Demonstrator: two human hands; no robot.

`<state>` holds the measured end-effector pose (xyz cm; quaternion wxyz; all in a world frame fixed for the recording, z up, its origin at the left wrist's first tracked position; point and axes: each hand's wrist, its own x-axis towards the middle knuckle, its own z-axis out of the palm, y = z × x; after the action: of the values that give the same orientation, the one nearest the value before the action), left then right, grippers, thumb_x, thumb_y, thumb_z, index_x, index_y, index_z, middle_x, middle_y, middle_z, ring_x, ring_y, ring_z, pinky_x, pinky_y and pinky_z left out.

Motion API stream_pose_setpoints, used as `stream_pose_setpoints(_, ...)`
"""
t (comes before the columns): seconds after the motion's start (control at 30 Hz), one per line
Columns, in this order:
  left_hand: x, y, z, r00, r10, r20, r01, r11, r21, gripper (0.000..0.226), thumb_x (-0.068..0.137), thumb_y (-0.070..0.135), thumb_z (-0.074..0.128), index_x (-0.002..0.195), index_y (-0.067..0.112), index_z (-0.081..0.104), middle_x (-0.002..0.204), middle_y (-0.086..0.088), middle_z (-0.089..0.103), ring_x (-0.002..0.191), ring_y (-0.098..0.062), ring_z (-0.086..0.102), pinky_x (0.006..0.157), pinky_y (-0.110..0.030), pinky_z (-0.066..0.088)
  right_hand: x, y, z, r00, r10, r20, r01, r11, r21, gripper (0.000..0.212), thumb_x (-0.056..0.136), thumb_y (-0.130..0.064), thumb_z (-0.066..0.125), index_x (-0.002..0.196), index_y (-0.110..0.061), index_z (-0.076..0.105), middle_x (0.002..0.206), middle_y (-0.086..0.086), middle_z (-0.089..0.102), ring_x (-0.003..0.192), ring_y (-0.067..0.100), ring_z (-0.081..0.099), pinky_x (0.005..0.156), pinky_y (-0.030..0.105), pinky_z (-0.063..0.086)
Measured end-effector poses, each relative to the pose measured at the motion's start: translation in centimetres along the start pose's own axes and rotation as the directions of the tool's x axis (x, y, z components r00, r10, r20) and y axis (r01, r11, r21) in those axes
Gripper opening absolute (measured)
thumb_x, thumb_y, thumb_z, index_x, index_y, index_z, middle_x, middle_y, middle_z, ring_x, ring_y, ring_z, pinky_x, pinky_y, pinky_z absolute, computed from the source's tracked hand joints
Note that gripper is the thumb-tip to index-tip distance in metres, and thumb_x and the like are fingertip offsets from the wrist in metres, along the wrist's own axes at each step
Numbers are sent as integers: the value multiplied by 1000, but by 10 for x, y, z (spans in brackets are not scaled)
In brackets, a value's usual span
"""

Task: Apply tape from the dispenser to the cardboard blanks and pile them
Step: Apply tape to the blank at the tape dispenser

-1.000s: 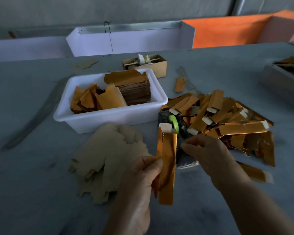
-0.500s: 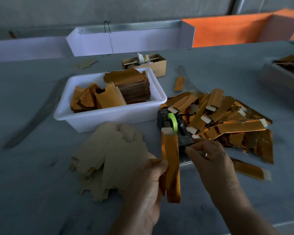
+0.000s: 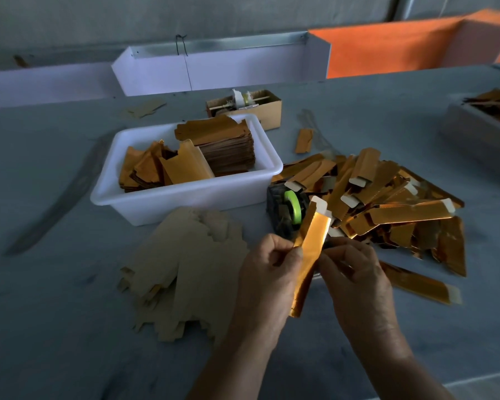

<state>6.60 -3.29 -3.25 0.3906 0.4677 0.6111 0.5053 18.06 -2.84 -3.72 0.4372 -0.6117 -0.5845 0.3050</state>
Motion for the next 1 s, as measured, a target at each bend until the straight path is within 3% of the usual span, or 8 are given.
stream_pose_setpoints(0.13,-1,-3,4,993,115,-37,-115,993,18,23,84,30,65,67,44,58,67,23,61,64,4,58,50,-10,41,0,2,0,1000,-24,2,24,1000,3,18,83,-18,65,74,-31,57,107,-8,50,99,11,54,76,20,46)
stream_pose_setpoints(0.27,0,-2,2,991,135,25,-136,989,60,21,90,27,63,72,34,55,64,24,60,56,4,55,49,-11,39,0,0,0,999,-48,-3,48,999,3,25,82,-18,65,71,-37,52,106,-8,49,96,9,52,71,13,41)
stream_pose_setpoints(0.37,-2,4,-1,986,141,86,-154,971,181,17,91,35,59,75,36,53,62,28,58,55,6,56,44,-9,38,3,1,0,995,-93,-23,91,993,-69,19,82,-13,67,70,-25,57,101,-9,50,89,5,55,64,9,44)
stream_pose_setpoints(0.47,-4,11,-3,988,128,85,-143,968,206,18,91,32,60,74,33,54,64,23,61,63,4,61,49,-11,44,7,0,-2,996,-69,-52,63,992,-105,16,85,-8,63,73,-17,59,93,-13,51,82,-1,53,63,4,43)
stream_pose_setpoints(0.57,-5,19,-4,999,0,48,-6,990,143,12,89,32,63,78,29,60,72,13,64,70,-5,63,57,-18,49,5,-2,-14,998,-21,-54,19,999,-31,16,89,-15,59,77,-27,56,93,-6,55,78,4,53,58,13,41)
stream_pose_setpoints(0.7,-9,26,-12,993,-98,61,97,995,20,13,86,29,66,75,24,64,65,10,63,65,-8,59,57,-22,44,-4,-14,-42,991,75,108,-97,972,213,13,84,-15,59,77,-25,63,80,1,62,79,20,59,70,37,50)
stream_pose_setpoints(0.83,-17,35,-20,971,-161,178,176,982,-69,16,76,38,71,73,23,68,58,8,61,55,-7,54,52,-24,38,-10,-35,-56,937,-37,346,-61,962,267,18,64,-31,60,78,-32,72,80,-5,68,70,9,61,62,25,51)
stream_pose_setpoints(1.0,-23,40,-21,962,-175,207,199,975,-101,12,83,28,70,74,21,69,63,6,66,60,-9,61,55,-23,45,-5,-45,-55,915,-145,377,54,969,240,22,69,-29,58,83,-37,73,79,-3,70,69,6,61,57,15,48)
